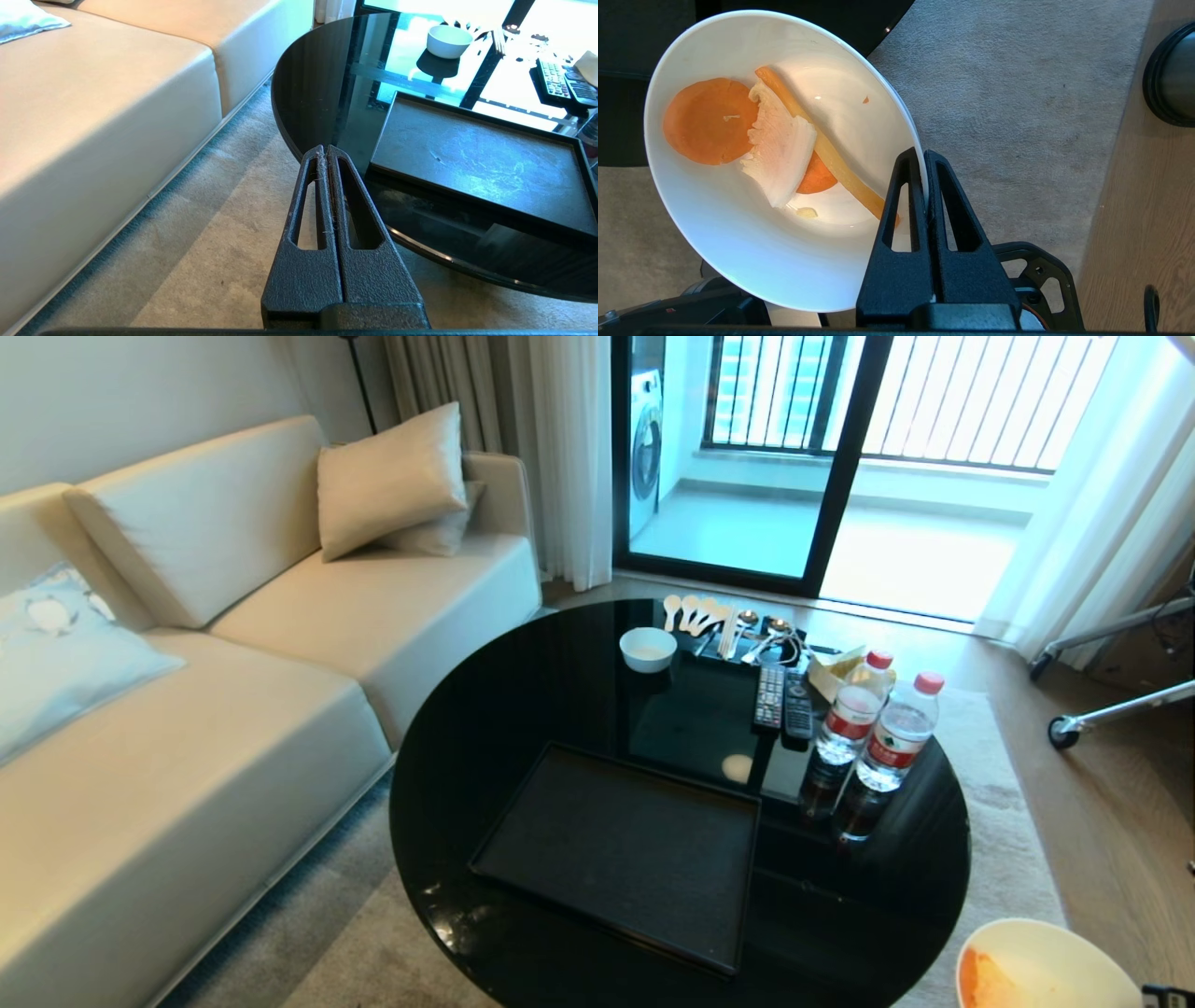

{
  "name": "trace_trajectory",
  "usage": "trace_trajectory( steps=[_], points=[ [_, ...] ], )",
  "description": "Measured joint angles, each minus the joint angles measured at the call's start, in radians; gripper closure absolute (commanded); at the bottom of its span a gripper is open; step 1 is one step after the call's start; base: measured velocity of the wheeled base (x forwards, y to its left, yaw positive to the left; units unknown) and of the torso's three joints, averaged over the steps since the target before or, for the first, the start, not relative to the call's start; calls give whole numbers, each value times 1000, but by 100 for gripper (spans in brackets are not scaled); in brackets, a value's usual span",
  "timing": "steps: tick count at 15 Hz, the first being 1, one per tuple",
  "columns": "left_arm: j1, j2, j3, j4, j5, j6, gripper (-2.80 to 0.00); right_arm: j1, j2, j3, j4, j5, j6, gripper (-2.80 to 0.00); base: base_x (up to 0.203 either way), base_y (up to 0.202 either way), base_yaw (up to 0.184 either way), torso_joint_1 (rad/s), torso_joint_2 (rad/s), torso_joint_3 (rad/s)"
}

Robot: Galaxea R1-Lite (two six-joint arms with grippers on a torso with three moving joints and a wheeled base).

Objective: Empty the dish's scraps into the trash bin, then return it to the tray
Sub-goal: Move the bowl over the trash can

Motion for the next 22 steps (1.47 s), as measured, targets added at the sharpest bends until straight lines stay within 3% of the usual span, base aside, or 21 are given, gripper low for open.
trace_trajectory(
  steps=[6,22],
  points=[
    [0,0,0,0,0,0,0,1,3,-4,-1,-3,0,0,0,0,0,0,0,0],
    [0,0,0,0,0,0,0,-7,-1,-3,2,-3,0,0,-167,0,0,2,2,3]
  ],
)
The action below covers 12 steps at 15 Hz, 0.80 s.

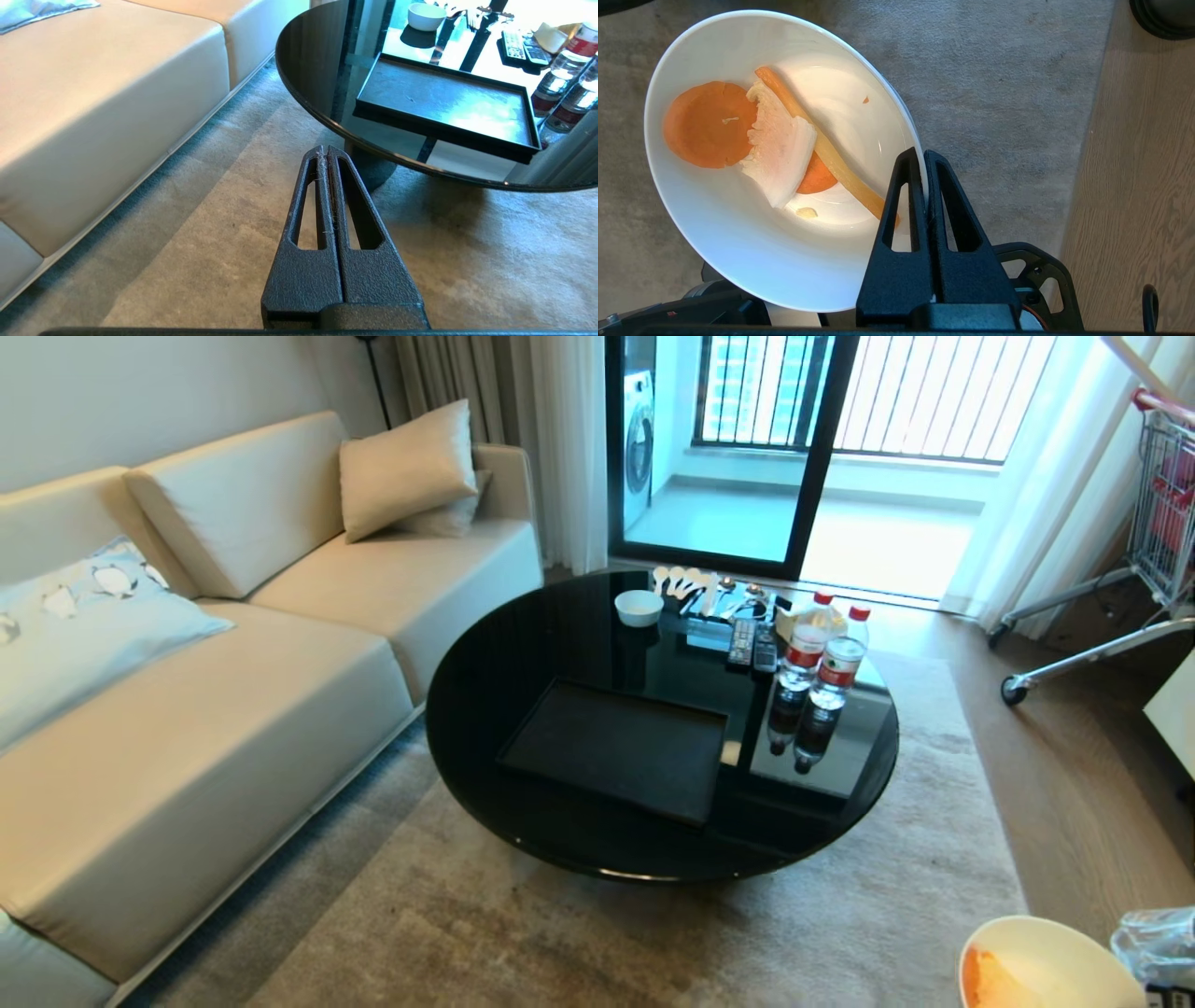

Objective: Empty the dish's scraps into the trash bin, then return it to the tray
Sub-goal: Move the bowl over the trash can

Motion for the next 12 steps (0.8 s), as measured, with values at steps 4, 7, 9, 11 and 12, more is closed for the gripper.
trace_trajectory(
  steps=[4,7,9,11,12],
  points=[
    [0,0,0,0,0,0,0,0,2,0,-3,0,0,0,0,0,0,0,0,0],
    [0,0,0,0,0,0,0,0,2,-2,-1,0,0,0,0,0,0,0,0,0],
    [0,0,0,0,0,0,0,1,2,-4,-3,-21,0,0,0,0,0,0,0,0],
    [0,0,0,0,0,0,0,5,2,-3,-3,-23,0,0,0,0,0,0,0,0],
    [0,0,0,0,0,0,0,6,2,-2,-4,-23,1,0,0,0,0,0,0,0]
  ],
)
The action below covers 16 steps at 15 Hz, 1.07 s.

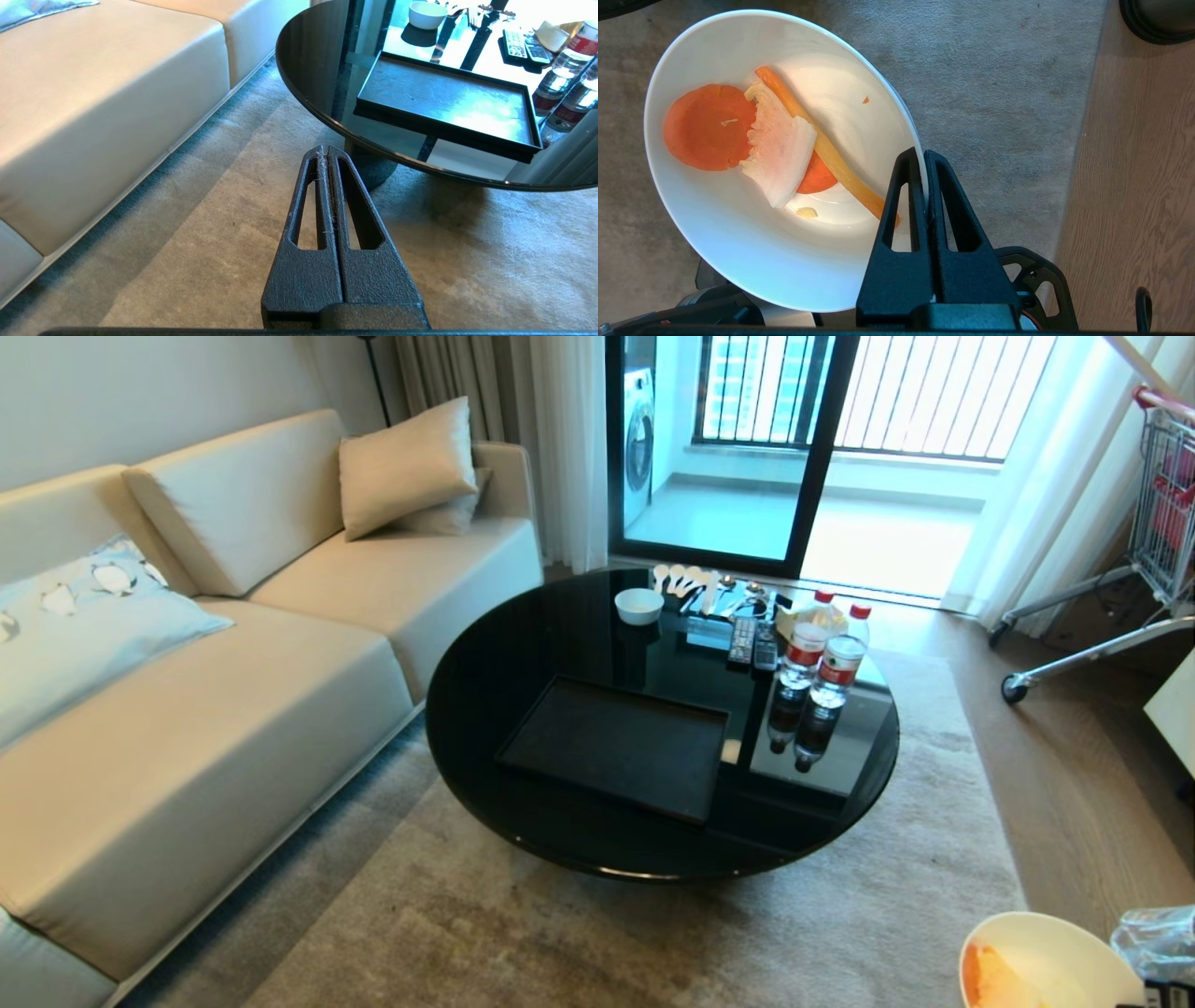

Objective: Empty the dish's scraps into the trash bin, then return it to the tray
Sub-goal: Move the bowl over the trash can

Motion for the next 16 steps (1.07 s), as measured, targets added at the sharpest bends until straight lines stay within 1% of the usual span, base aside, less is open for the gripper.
trace_trajectory(
  steps=[9,16],
  points=[
    [0,0,0,-1,0,0,0,1,2,4,6,3,7,0,0,1,-7,0,0,1],
    [0,0,0,0,0,0,0,1,1,5,14,2,29,0,1,9,-160,2,2,3]
  ],
)
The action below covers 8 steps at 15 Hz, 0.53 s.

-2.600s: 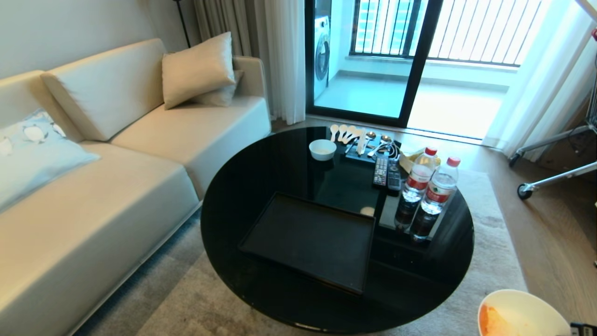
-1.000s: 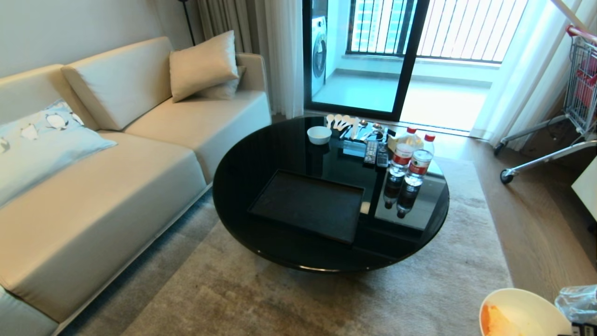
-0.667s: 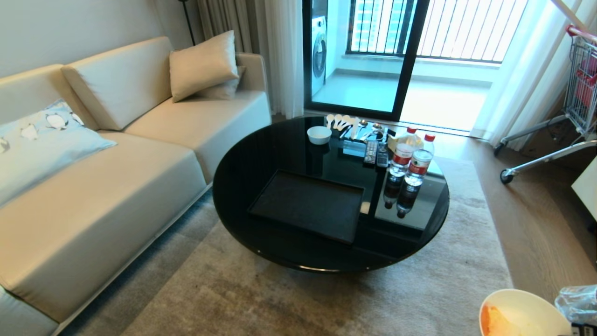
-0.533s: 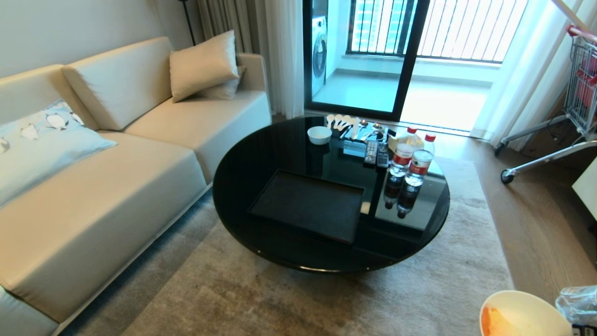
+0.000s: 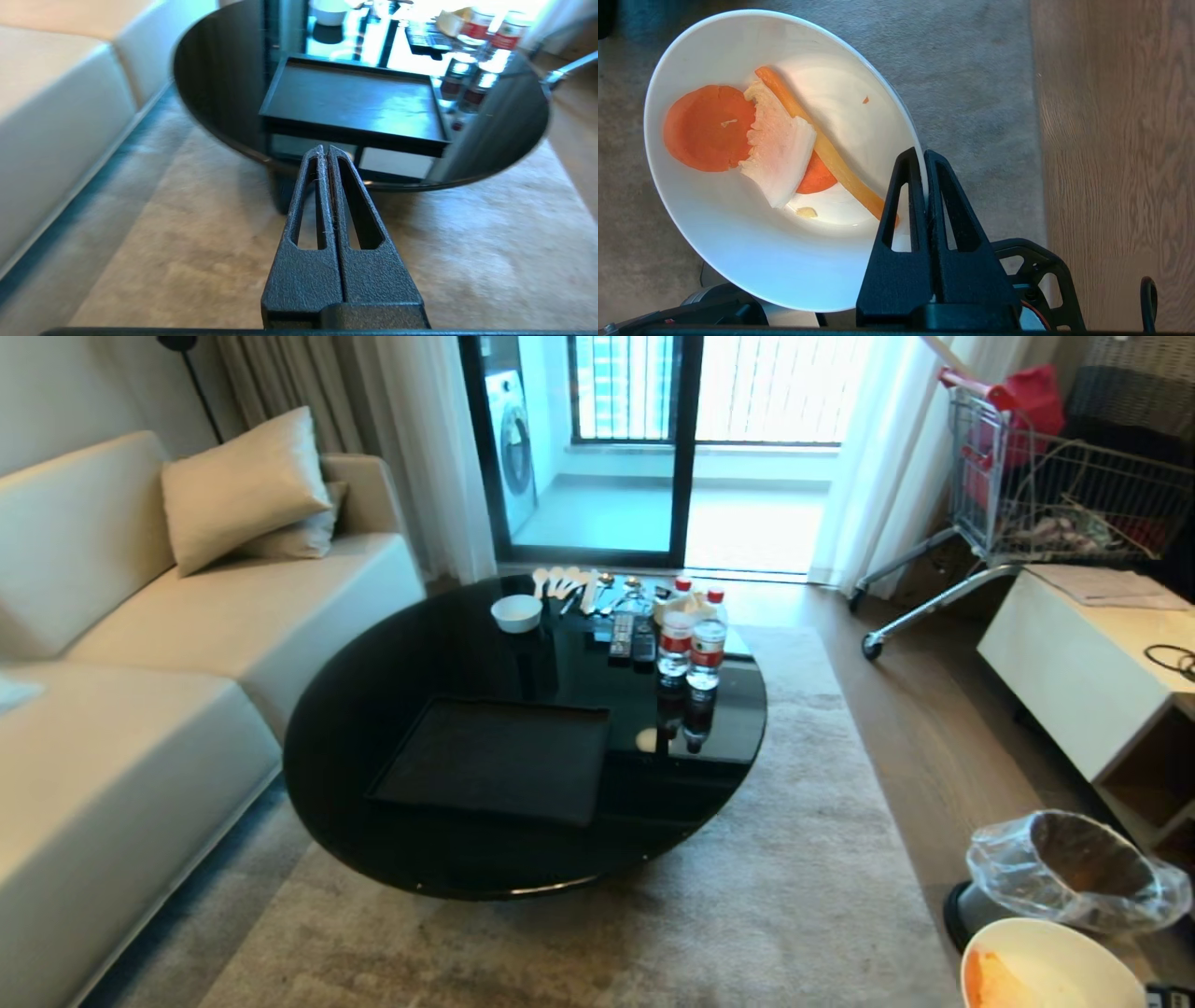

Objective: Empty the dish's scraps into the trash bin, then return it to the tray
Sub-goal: Move the bowl over the trash can

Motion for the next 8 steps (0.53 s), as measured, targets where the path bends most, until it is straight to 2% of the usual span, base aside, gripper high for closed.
trace_trajectory(
  steps=[8],
  points=[
    [0,0,0,0,0,0,0,-2,1,4,2,0,19,0,1,10,-167,2,2,2]
  ],
)
